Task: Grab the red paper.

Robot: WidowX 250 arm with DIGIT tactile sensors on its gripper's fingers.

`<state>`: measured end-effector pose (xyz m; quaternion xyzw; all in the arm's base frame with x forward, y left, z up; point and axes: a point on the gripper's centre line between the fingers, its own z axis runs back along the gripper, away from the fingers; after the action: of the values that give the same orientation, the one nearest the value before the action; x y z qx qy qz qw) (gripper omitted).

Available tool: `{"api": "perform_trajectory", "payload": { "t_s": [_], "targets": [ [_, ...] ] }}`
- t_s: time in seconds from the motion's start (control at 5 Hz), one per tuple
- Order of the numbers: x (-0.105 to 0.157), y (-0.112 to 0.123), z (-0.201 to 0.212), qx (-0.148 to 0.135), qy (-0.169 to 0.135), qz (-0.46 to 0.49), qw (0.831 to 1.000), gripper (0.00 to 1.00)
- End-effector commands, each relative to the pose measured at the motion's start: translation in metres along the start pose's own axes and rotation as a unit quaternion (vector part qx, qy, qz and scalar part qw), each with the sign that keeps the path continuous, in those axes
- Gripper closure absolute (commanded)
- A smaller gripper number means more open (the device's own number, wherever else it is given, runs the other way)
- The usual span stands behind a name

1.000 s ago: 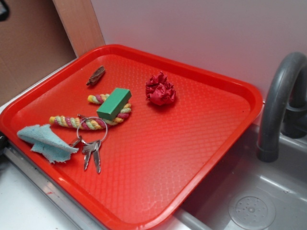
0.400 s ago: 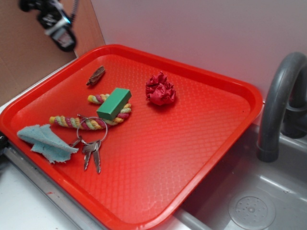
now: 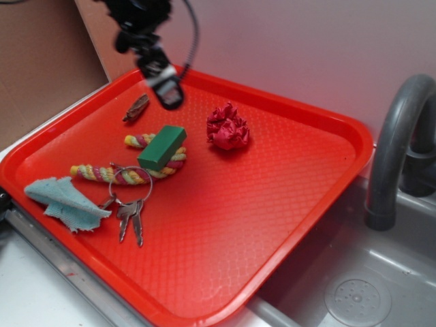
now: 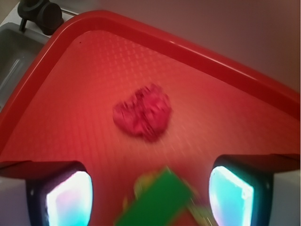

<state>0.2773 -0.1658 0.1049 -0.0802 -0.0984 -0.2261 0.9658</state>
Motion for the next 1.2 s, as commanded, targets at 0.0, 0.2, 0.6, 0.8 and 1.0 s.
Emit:
{"api": "perform_trajectory", "payload": {
  "t_s": [0.0, 0.2, 0.6, 0.8, 1.0],
  "targets": [
    [0.027, -0.014, -0.017, 0.044, -0.004, -0.036, 0.998, 0.00],
    [0.033, -0.013, -0.030, 0.047, 0.007, -0.037, 0.998, 0.00],
    [0.037, -0.003, -0.054, 0.057, 0.040, -0.022, 0.997, 1.00],
    [0.036, 0.002, -0.060, 0.060, 0.051, -0.012, 0.997, 1.00],
    [0.033, 0.003, -0.054, 0.077, 0.054, 0.000, 0.996, 1.00]
  ]
}}
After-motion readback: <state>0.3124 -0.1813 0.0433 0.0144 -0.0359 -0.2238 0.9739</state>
